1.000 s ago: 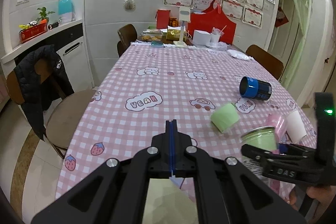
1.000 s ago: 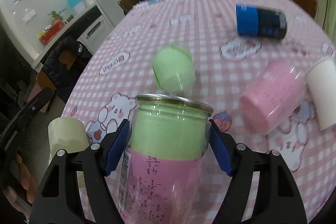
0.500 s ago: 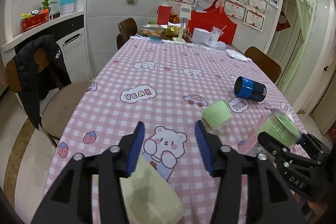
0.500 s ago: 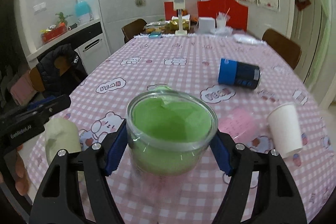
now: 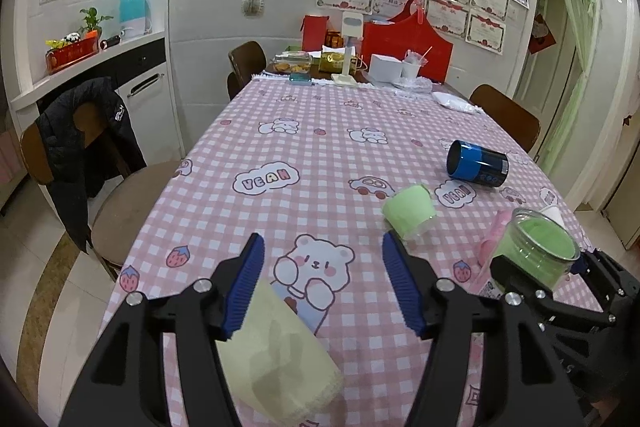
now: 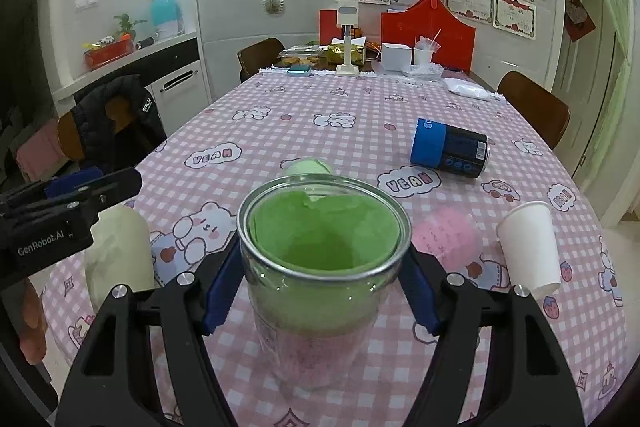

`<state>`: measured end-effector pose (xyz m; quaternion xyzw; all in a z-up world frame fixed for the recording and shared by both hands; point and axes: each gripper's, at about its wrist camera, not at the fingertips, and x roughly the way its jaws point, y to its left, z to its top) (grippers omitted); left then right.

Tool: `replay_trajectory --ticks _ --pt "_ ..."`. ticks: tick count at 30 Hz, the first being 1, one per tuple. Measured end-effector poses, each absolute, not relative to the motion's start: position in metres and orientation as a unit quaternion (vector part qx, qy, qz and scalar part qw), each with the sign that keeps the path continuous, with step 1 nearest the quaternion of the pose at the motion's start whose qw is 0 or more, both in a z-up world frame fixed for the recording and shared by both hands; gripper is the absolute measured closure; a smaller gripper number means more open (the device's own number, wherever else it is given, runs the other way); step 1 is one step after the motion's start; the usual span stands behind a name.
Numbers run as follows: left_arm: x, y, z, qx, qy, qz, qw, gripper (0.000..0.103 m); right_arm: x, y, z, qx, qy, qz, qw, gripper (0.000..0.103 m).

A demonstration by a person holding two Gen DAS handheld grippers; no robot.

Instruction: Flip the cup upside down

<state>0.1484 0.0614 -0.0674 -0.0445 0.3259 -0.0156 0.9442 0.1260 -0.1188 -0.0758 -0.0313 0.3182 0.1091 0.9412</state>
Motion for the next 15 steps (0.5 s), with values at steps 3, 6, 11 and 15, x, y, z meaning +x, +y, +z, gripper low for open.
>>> replay_trajectory --ticks 3,6,11,15 --pt "0.146 0.059 -0.066 -0.039 0.325 -0.015 0.945 0.042 0.124 -0.117 -0.078 -0.035 0.321 0.115 0.940 0.036" --pt "0.143 0.057 -0.066 -0.034 0.324 -0.011 0.945 0.042 0.122 -0.117 -0.079 -0.037 0.320 0.118 0.939 0.035" --pt "0.140 0.057 -0.066 -0.034 0.326 -0.011 0.945 0.042 0.117 -0.118 -0.078 -0.028 0.313 0.126 0.941 0.034" --pt "0.136 0.056 -0.064 -0.033 0.323 -0.010 0.946 0.042 0.111 -0.120 -0.074 -0.020 0.302 0.126 0.945 0.024"
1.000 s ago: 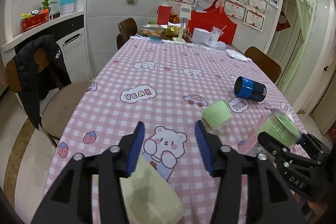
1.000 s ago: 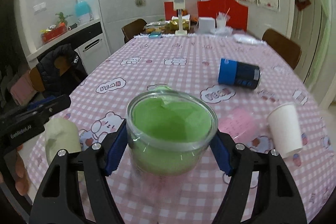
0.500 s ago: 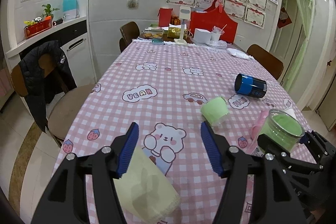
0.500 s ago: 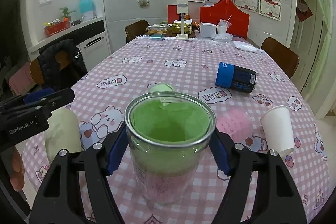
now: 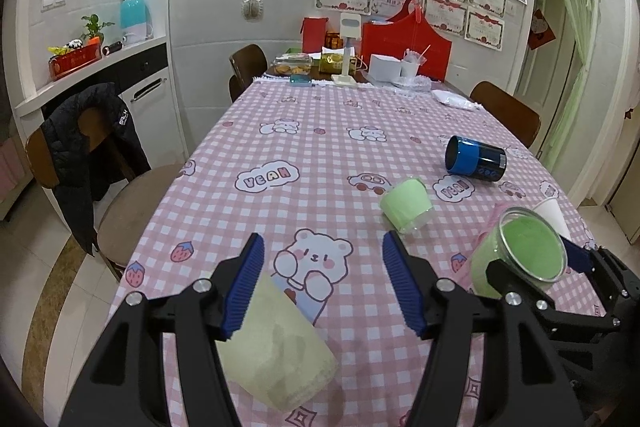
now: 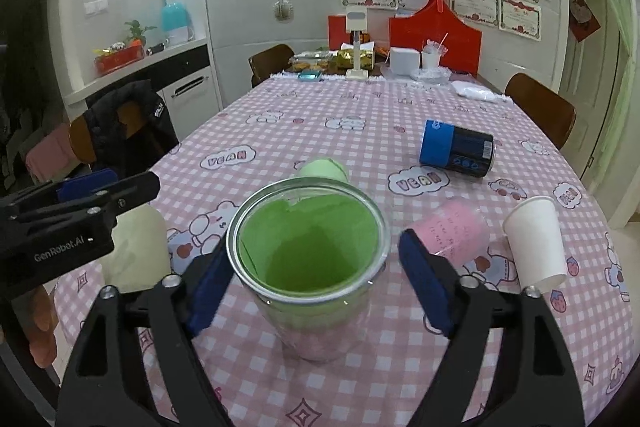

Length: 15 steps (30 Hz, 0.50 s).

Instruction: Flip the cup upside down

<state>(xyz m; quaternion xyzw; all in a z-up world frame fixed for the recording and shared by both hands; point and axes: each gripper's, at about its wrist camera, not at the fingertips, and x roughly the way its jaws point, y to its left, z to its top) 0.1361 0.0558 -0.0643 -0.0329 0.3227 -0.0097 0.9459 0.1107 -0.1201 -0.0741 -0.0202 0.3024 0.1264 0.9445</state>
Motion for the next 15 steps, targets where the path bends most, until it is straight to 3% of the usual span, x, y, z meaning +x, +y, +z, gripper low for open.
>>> replay_trajectory --ticks 4,8,15 --pt "0.130 0.056 -0.061 -0.034 0.318 -0.012 0.947 0.042 0.105 -0.123 -0.070 -0.013 0.294 0.126 0.947 0.022" --pt "0.122 0.053 -0.056 -0.031 0.310 -0.013 0.950 0.042 0.098 -0.129 -0.066 -0.001 0.285 0.122 0.951 0.013" --pt "0.104 0.045 -0.046 -0.018 0.295 -0.016 0.955 0.042 0.083 -0.134 -0.054 0.002 0.266 0.121 0.956 0.013"
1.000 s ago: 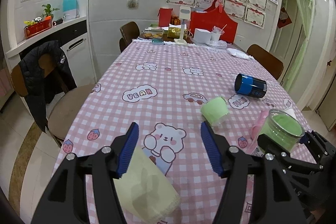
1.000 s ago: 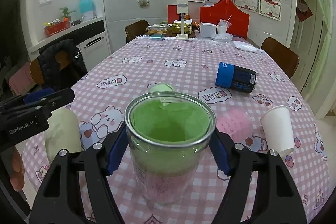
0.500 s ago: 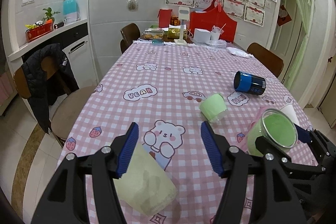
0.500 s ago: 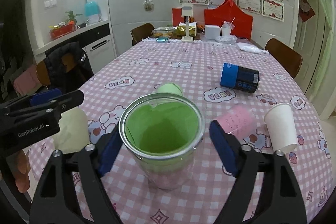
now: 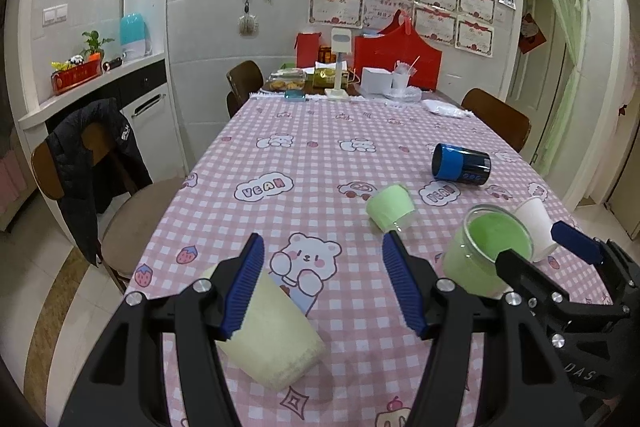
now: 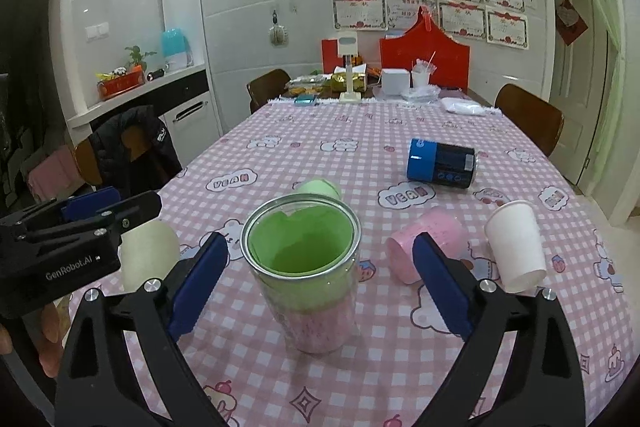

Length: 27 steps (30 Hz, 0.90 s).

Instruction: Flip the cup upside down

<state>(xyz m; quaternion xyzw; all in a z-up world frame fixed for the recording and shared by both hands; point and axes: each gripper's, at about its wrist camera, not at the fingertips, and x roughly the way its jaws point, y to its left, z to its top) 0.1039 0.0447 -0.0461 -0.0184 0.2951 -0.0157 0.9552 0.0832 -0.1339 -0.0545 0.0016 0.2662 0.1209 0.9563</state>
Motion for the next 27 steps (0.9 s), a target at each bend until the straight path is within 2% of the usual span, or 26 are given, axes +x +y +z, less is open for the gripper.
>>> replay_trajectory --ticks 12,16,23,27 --pt "0.070 0.031 -0.027 -0.002 0.252 -0.017 0.967 0.038 0.049 -0.144 -0.033 -0.005 0.212 0.092 0.973 0.012" --pt "0.059 0.030 -0.021 0.000 0.227 -0.010 0.974 0.037 0.035 -0.146 -0.025 -0.013 0.178 0.078 0.981 0.008" --pt "0.041 0.028 -0.012 -0.004 0.173 -0.010 0.985 0.037 0.018 -0.149 -0.018 -0.026 0.129 0.053 0.990 0.008" --pt "0.035 0.027 -0.009 -0.011 0.156 -0.016 0.987 0.033 0.013 -0.151 -0.018 -0.029 0.111 0.045 0.992 0.008"
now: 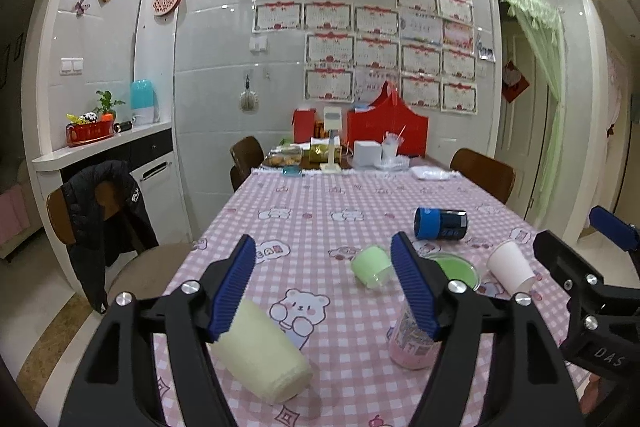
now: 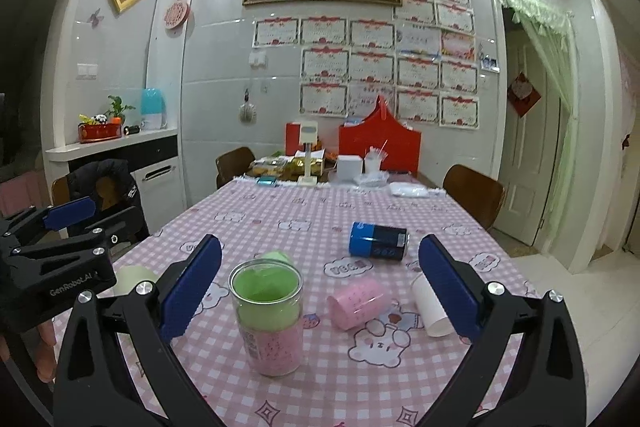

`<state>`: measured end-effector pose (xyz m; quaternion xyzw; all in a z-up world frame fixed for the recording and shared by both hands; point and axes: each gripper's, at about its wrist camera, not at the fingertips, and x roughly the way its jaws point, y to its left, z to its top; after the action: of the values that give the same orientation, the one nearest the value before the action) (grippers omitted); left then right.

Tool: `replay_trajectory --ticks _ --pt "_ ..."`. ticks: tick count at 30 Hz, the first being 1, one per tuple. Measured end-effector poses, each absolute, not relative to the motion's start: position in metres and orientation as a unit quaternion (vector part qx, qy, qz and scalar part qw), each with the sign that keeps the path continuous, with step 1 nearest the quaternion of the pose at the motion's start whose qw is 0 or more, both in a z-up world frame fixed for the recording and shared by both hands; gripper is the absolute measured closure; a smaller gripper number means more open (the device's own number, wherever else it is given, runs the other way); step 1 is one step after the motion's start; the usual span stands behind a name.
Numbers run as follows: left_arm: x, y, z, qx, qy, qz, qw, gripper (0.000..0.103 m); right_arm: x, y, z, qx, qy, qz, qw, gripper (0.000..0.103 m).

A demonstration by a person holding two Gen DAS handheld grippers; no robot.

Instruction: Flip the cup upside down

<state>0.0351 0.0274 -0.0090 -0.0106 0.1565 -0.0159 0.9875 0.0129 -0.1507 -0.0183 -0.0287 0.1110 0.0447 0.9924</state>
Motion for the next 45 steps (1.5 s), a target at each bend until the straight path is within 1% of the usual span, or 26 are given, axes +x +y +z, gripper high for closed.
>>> replay_trajectory --ticks 5,8,16,23,45 --pt "0.027 0.024 -0.010 -0.008 0.132 -0.019 0.991 0.026 0.008 -0.154 -0.022 -0.028 0.091 0.034 0.995 0.008" --pt "0.023 0.018 -0.012 0.006 0.119 -0.015 0.993 0.026 0.008 -0.157 -0.025 -0.022 0.085 0.029 0.996 0.008" --pt "0.024 0.014 -0.017 0.010 0.113 -0.018 0.993 0.025 0.011 -0.161 -0.033 -0.018 0.092 0.025 0.995 0.008" --pt "0.026 0.010 -0.017 0.011 0.108 -0.018 0.994 0.020 0.012 -0.164 -0.034 -0.013 0.094 0.024 0.995 0.008" --pt "0.035 0.013 -0.015 0.005 0.111 -0.019 0.994 0.018 0.014 -0.167 -0.035 -0.013 0.098 0.025 0.995 0.008"
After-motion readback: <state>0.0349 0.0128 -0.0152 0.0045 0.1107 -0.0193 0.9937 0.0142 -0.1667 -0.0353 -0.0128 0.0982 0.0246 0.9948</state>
